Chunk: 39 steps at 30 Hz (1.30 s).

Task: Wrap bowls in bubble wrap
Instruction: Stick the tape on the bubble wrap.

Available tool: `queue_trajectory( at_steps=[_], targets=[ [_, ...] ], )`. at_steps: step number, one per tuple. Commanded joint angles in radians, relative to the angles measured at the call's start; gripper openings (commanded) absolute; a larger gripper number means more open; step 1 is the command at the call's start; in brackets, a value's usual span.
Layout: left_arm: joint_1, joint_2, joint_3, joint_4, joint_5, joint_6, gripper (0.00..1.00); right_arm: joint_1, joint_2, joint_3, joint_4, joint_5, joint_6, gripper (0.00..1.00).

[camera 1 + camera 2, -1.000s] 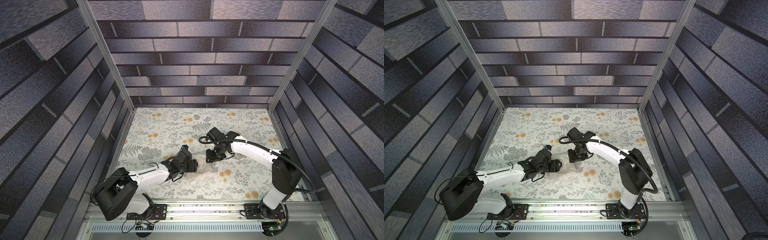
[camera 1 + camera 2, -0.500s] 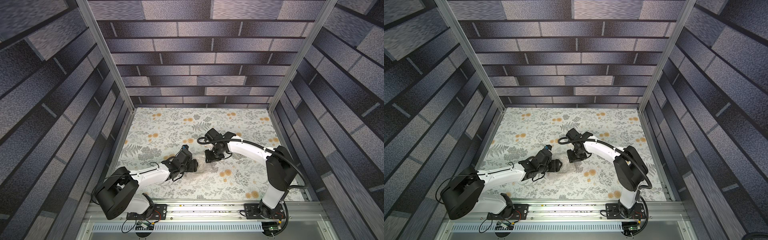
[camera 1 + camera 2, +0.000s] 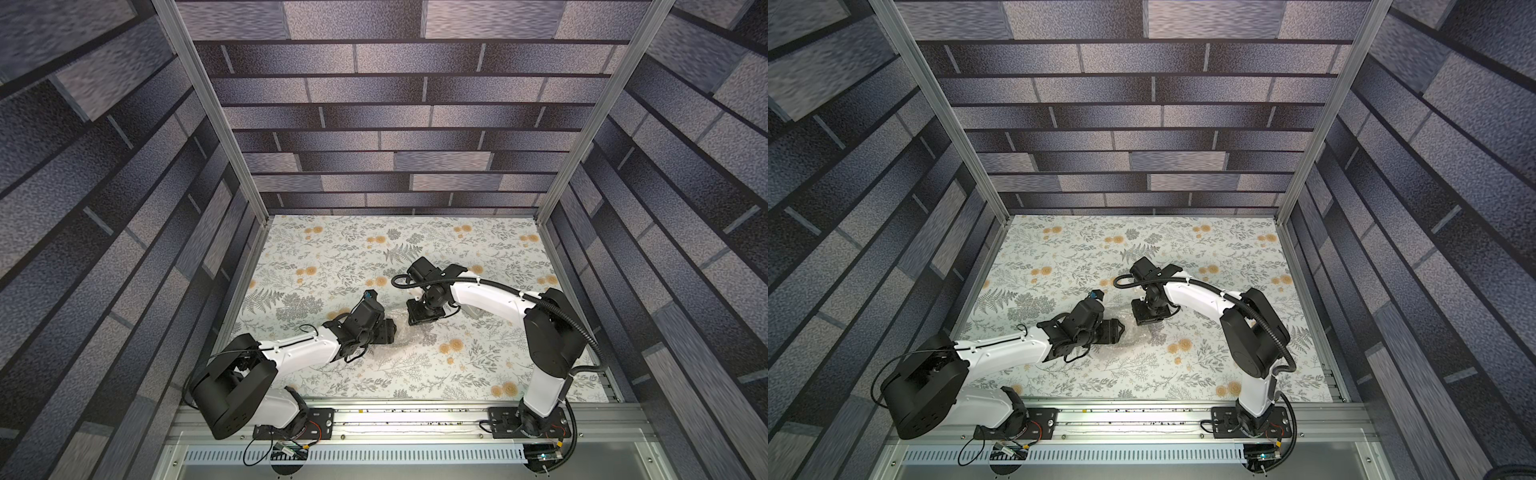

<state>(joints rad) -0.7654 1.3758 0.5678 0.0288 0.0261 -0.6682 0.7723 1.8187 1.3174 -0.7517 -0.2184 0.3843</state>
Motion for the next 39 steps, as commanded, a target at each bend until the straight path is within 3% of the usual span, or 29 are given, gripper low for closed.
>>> queue_trajectory(
  at_steps=[1, 7, 12, 18, 23, 29, 31, 36, 39],
  targets=[
    [-0.006, 0.012, 0.024, -0.029, 0.006, 0.022, 0.73, 0.016, 0.033, 0.019, 0.031, -0.025, 0.021, 0.26],
    [-0.006, 0.011, 0.023, -0.03, 0.008, 0.022, 0.74, 0.039, 0.064, 0.018, 0.049, -0.028, 0.036, 0.19],
    [-0.007, 0.01, 0.021, -0.029, 0.007, 0.022, 0.73, 0.055, 0.079, 0.022, 0.043, -0.007, 0.041, 0.0],
    [-0.008, 0.014, 0.021, -0.023, 0.009, 0.022, 0.73, 0.054, 0.077, 0.019, 0.043, -0.004, 0.041, 0.0],
    [-0.007, 0.014, 0.02, -0.023, 0.009, 0.022, 0.73, 0.053, 0.079, 0.005, 0.072, -0.033, 0.047, 0.24],
    [-0.007, 0.009, 0.02, -0.028, 0.005, 0.024, 0.73, 0.055, 0.101, 0.006, 0.09, -0.062, 0.05, 0.3],
    [-0.007, 0.009, 0.02, -0.028, 0.005, 0.024, 0.74, 0.057, 0.111, 0.009, 0.091, -0.061, 0.049, 0.25],
    [-0.007, 0.008, 0.023, -0.03, 0.006, 0.026, 0.74, 0.057, 0.12, 0.009, 0.085, -0.051, 0.049, 0.0],
    [-0.006, 0.009, 0.024, -0.03, 0.007, 0.028, 0.73, 0.057, 0.115, 0.009, 0.078, -0.047, 0.047, 0.0]
  ],
)
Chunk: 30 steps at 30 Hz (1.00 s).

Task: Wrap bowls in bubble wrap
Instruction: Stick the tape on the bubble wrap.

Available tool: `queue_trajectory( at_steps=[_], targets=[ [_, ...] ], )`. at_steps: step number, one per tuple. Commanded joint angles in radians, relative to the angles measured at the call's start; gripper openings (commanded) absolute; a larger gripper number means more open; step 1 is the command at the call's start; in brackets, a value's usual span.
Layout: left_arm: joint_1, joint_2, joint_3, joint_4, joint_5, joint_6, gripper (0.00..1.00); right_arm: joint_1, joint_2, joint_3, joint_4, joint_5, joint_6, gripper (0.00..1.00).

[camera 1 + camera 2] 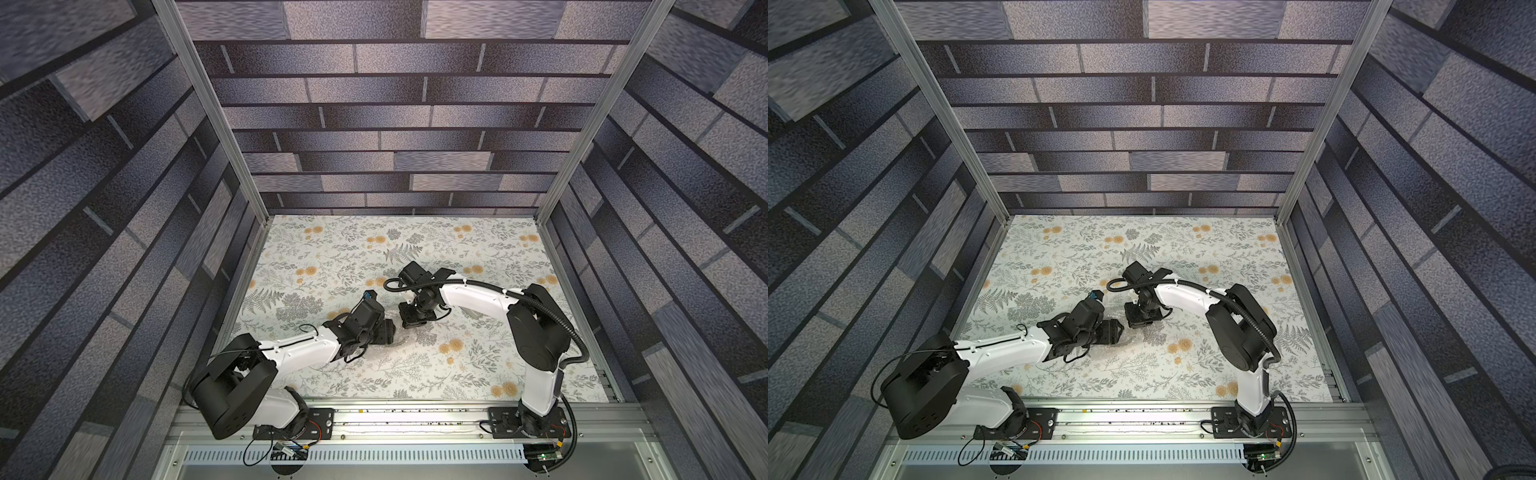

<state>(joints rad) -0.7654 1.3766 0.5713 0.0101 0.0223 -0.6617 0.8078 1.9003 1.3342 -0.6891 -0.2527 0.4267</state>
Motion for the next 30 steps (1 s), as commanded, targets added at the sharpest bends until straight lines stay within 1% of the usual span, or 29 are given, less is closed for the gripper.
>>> queue_trajectory(
  at_steps=[1, 2, 3, 4, 5, 8, 10, 12, 13, 14, 20, 23, 27, 30],
  targets=[
    [-0.005, 0.009, 0.022, -0.011, 0.011, 0.022, 0.73, 0.023, 0.029, -0.006, 0.011, -0.009, 0.004, 0.08],
    [-0.006, 0.01, 0.022, -0.011, 0.011, 0.022, 0.74, 0.022, 0.018, -0.006, 0.008, -0.002, 0.002, 0.2],
    [-0.006, 0.011, 0.023, -0.012, 0.013, 0.022, 0.74, 0.021, 0.006, -0.004, 0.003, 0.007, 0.001, 0.28],
    [-0.006, 0.012, 0.024, -0.011, 0.013, 0.022, 0.73, 0.022, -0.011, -0.002, -0.006, 0.02, -0.002, 0.35],
    [-0.005, 0.01, 0.024, -0.013, 0.012, 0.023, 0.74, 0.021, -0.029, 0.003, -0.015, 0.034, -0.005, 0.39],
    [-0.005, 0.009, 0.022, -0.014, 0.011, 0.022, 0.73, 0.013, -0.087, 0.023, -0.044, 0.064, -0.014, 0.43],
    [-0.006, 0.009, 0.022, -0.014, 0.011, 0.024, 0.73, 0.001, -0.126, 0.032, -0.051, 0.063, -0.013, 0.46],
    [-0.005, 0.008, 0.024, -0.015, 0.008, 0.024, 0.73, -0.011, -0.162, 0.037, -0.053, 0.06, -0.011, 0.48],
    [-0.005, 0.009, 0.024, -0.014, 0.008, 0.024, 0.73, -0.018, -0.182, 0.038, -0.056, 0.061, -0.011, 0.53],
    [-0.004, 0.009, 0.024, -0.013, 0.008, 0.024, 0.73, -0.026, -0.202, 0.038, -0.058, 0.061, -0.012, 0.56],
    [-0.005, -0.007, 0.038, -0.033, 0.003, 0.028, 0.74, -0.076, -0.284, 0.023, -0.095, 0.092, -0.027, 0.58],
    [-0.005, -0.043, 0.056, -0.061, 0.0, 0.034, 0.79, -0.102, -0.307, -0.005, -0.097, 0.1, -0.035, 0.57],
    [-0.004, -0.118, 0.112, -0.135, -0.022, 0.064, 0.82, -0.116, -0.319, -0.034, -0.086, 0.099, -0.035, 0.57],
    [0.002, -0.164, 0.16, -0.225, -0.041, 0.093, 0.84, -0.12, -0.328, -0.047, -0.071, 0.105, -0.036, 0.57]
  ],
)
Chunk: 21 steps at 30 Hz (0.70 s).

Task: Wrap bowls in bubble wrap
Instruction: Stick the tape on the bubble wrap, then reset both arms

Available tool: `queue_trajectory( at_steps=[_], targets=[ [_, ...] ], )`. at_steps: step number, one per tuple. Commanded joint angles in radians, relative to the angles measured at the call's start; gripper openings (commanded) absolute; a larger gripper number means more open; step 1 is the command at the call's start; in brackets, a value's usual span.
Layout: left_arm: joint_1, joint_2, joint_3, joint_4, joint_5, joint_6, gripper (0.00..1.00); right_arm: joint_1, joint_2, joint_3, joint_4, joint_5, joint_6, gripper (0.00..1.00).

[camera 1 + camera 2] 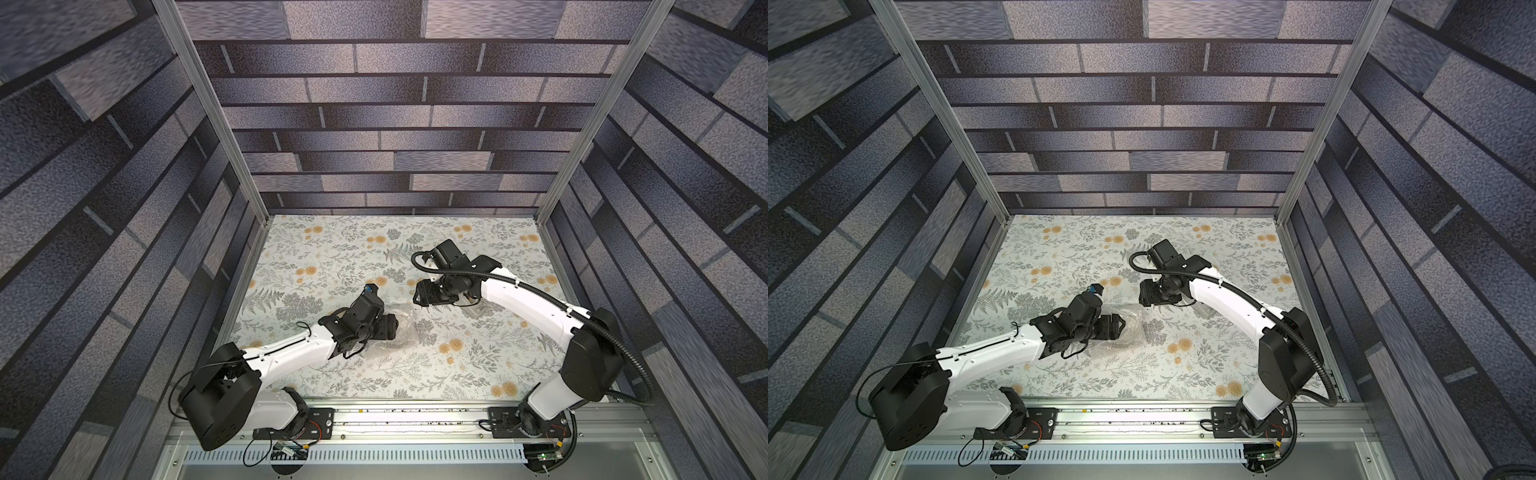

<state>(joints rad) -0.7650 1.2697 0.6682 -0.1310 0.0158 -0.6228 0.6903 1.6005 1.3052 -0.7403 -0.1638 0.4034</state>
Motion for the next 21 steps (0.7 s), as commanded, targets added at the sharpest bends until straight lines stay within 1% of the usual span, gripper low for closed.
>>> queue_trajectory(
  at_steps=[1, 3, 6, 9, 11, 12, 16, 17, 19, 20, 21],
  targets=[
    [0.005, -0.073, 0.077, -0.109, -0.046, 0.065, 0.84, -0.005, -0.034, -0.024, -0.015, 0.022, -0.012, 0.57],
    [0.016, -0.107, 0.093, -0.147, -0.066, 0.082, 0.86, -0.013, -0.049, -0.037, 0.003, 0.034, -0.017, 0.57],
    [0.048, -0.165, 0.106, -0.198, -0.131, 0.119, 0.9, -0.039, -0.087, -0.069, 0.035, 0.078, -0.024, 0.57],
    [0.135, -0.217, 0.094, -0.238, -0.177, 0.164, 0.93, -0.078, -0.14, -0.106, 0.068, 0.146, -0.034, 0.58],
    [0.207, -0.253, 0.066, -0.239, -0.237, 0.193, 0.95, -0.106, -0.19, -0.15, 0.118, 0.231, -0.046, 0.58],
    [0.246, -0.276, 0.046, -0.231, -0.281, 0.205, 0.96, -0.124, -0.223, -0.186, 0.162, 0.294, -0.05, 0.58],
    [0.408, -0.351, -0.046, -0.132, -0.44, 0.244, 0.97, -0.201, -0.327, -0.383, 0.398, 0.595, -0.1, 0.58],
    [0.438, -0.36, -0.072, -0.086, -0.473, 0.263, 0.97, -0.217, -0.342, -0.424, 0.44, 0.647, -0.119, 0.58],
    [0.493, -0.379, -0.15, 0.065, -0.507, 0.356, 0.98, -0.244, -0.375, -0.525, 0.561, 0.767, -0.234, 0.65],
    [0.511, -0.383, -0.186, 0.134, -0.524, 0.39, 0.98, -0.251, -0.393, -0.571, 0.631, 0.803, -0.294, 0.66],
    [0.534, -0.383, -0.234, 0.225, -0.513, 0.434, 0.98, -0.258, -0.421, -0.648, 0.761, 0.82, -0.384, 0.66]
  ],
)
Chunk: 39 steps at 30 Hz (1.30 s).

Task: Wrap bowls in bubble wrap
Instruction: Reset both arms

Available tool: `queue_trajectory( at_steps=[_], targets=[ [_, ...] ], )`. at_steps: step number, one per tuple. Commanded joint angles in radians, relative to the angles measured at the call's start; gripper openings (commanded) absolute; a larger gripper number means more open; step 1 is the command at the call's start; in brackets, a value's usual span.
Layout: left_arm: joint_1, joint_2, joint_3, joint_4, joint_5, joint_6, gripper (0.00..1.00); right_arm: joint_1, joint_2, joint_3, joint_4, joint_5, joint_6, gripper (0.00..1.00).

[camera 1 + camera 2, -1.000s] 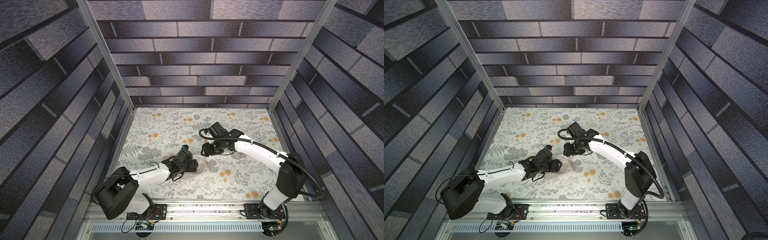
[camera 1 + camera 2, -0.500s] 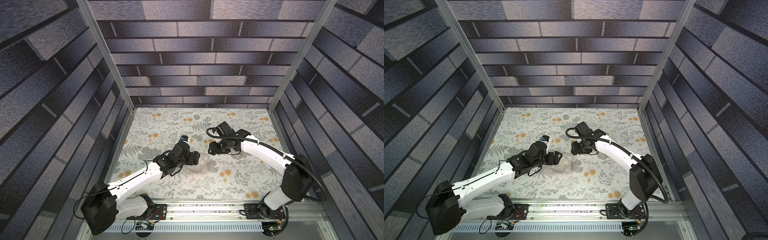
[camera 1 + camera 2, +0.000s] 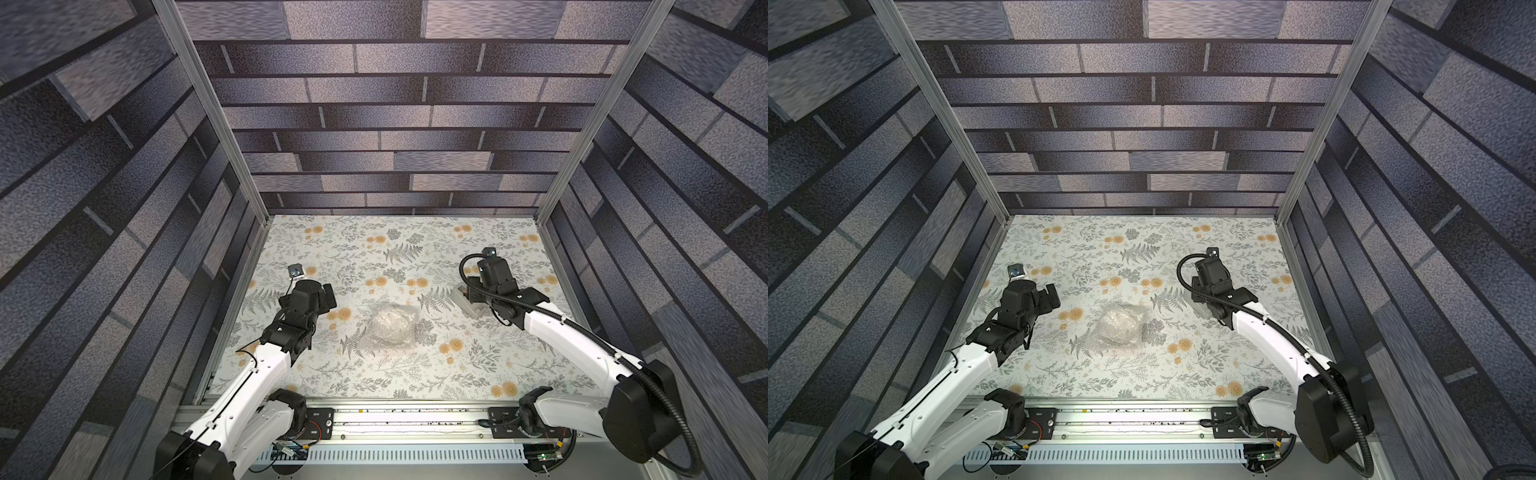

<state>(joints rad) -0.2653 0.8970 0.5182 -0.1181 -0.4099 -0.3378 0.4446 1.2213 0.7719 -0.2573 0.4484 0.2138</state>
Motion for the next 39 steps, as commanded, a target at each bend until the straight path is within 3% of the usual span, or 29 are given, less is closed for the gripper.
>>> queue_trajectory(
  at_steps=[1, 3, 6, 8, 14, 16, 18, 20, 22, 23, 24, 25, 27, 29, 39],
  targets=[
    [0.059, -0.007, -0.134, 0.308, -0.058, 0.193, 0.98, -0.018, -0.067, -0.2, 0.435, 0.219, -0.276, 0.68],
    [0.103, 0.031, -0.243, 0.527, -0.009, 0.247, 0.99, -0.053, -0.074, -0.338, 0.722, 0.206, -0.369, 0.73],
    [0.178, 0.151, -0.345, 0.807, 0.037, 0.245, 1.0, -0.133, 0.028, -0.394, 0.883, 0.219, -0.348, 0.74],
    [0.204, 0.167, -0.301, 0.729, 0.075, 0.237, 1.0, -0.161, 0.11, -0.468, 1.094, 0.192, -0.338, 0.74],
    [0.304, 0.338, -0.365, 1.107, 0.186, 0.226, 1.0, -0.215, 0.297, -0.535, 1.455, 0.076, -0.332, 0.81],
    [0.321, 0.39, -0.368, 1.192, 0.202, 0.215, 1.0, -0.234, 0.249, -0.553, 1.399, 0.016, -0.308, 0.81],
    [0.32, 0.476, -0.369, 1.297, 0.225, 0.239, 1.0, -0.267, 0.305, -0.573, 1.484, -0.068, -0.296, 0.83],
    [0.314, 0.591, -0.36, 1.399, 0.227, 0.254, 1.0, -0.271, 0.385, -0.57, 1.594, -0.066, -0.305, 0.83],
    [0.316, 0.736, -0.338, 1.525, 0.255, 0.274, 1.0, -0.271, 0.324, -0.544, 1.425, -0.073, -0.289, 0.85],
    [0.304, 0.707, -0.302, 1.43, 0.251, 0.289, 1.0, -0.276, 0.322, -0.506, 1.364, -0.081, -0.289, 0.97],
    [0.301, 0.669, -0.276, 1.323, 0.258, 0.283, 1.0, -0.279, 0.332, -0.479, 1.334, -0.071, -0.281, 1.0],
    [0.302, 0.653, -0.241, 1.233, 0.259, 0.281, 1.0, -0.285, 0.324, -0.461, 1.284, -0.045, -0.263, 1.0],
    [0.293, 0.686, -0.201, 1.217, 0.211, 0.293, 1.0, -0.293, 0.324, -0.443, 1.252, -0.022, -0.242, 1.0],
    [0.263, 0.675, -0.19, 1.177, 0.079, 0.278, 1.0, -0.295, 0.317, -0.444, 1.243, -0.027, -0.24, 1.0],
    [0.23, 0.694, -0.178, 1.19, 0.066, 0.329, 1.0, -0.311, 0.322, -0.427, 1.214, -0.048, -0.227, 1.0]
  ],
)
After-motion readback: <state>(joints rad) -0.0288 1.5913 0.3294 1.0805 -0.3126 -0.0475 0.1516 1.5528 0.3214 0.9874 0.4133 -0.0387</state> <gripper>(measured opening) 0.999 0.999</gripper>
